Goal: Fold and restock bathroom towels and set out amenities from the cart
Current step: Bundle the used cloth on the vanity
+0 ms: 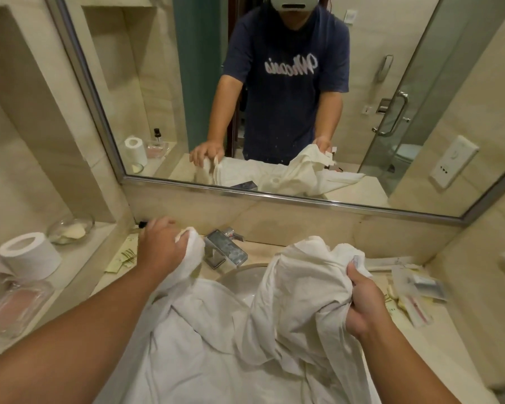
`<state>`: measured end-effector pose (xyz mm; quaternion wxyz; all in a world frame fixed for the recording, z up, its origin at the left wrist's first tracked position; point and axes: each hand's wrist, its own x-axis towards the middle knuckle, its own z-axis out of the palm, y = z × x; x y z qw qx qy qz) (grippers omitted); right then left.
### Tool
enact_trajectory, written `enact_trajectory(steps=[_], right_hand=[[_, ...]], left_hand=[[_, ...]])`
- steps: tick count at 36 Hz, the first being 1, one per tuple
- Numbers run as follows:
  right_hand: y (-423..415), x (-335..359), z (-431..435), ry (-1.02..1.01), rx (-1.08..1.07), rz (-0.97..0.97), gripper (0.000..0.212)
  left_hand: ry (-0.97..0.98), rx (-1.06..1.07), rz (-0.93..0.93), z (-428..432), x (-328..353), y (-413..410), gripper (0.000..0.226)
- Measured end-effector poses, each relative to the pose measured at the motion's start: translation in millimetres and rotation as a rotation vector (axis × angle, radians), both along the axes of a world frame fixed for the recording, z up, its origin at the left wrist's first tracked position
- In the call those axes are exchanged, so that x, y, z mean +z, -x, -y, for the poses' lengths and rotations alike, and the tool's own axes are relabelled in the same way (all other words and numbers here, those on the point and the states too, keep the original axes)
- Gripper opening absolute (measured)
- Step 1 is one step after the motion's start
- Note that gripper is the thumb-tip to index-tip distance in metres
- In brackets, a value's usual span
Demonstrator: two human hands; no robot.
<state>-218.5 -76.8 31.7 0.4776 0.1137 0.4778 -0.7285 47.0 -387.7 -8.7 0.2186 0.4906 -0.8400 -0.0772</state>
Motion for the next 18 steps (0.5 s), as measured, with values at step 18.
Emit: enact_trajectory(steps=[18], right_hand=[[-27,50,-11,0.174,0.125,-0.435,0.104]], left_hand=[[-1.198,-0.462,-1.130,-140,214,48,0.034]])
